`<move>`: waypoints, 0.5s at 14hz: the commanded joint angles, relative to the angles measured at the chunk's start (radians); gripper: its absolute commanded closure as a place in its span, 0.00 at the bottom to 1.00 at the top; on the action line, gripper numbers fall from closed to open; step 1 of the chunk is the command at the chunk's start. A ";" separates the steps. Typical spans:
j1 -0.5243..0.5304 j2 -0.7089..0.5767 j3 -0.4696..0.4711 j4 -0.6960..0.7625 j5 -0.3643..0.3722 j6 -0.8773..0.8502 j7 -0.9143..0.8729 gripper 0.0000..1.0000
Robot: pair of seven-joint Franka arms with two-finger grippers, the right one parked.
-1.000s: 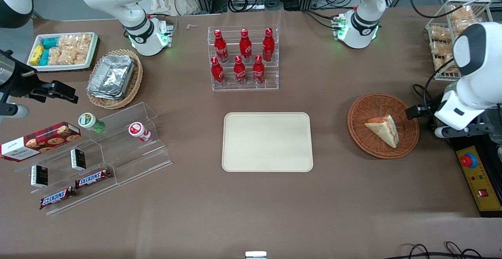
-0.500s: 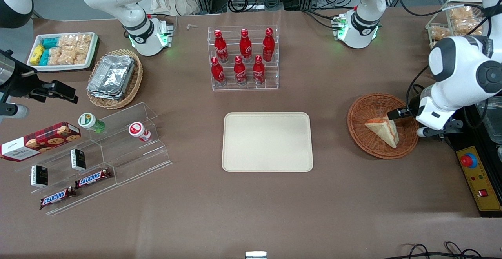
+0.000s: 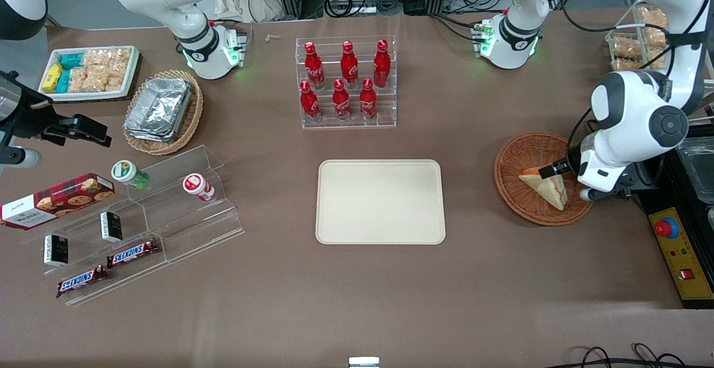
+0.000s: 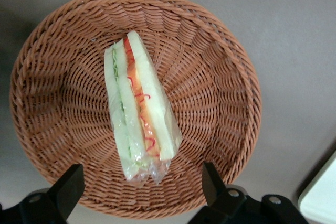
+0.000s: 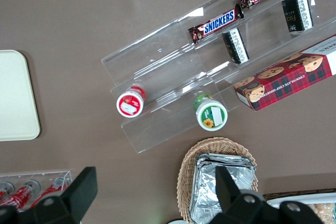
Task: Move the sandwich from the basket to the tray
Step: 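Lower the left gripper and close it on the wrapped sandwich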
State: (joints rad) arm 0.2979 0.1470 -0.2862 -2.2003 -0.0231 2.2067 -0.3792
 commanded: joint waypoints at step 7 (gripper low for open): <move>0.024 0.057 -0.005 -0.094 0.011 0.191 -0.078 0.05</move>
State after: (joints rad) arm 0.3050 0.2061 -0.2837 -2.2561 -0.0229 2.3462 -0.4367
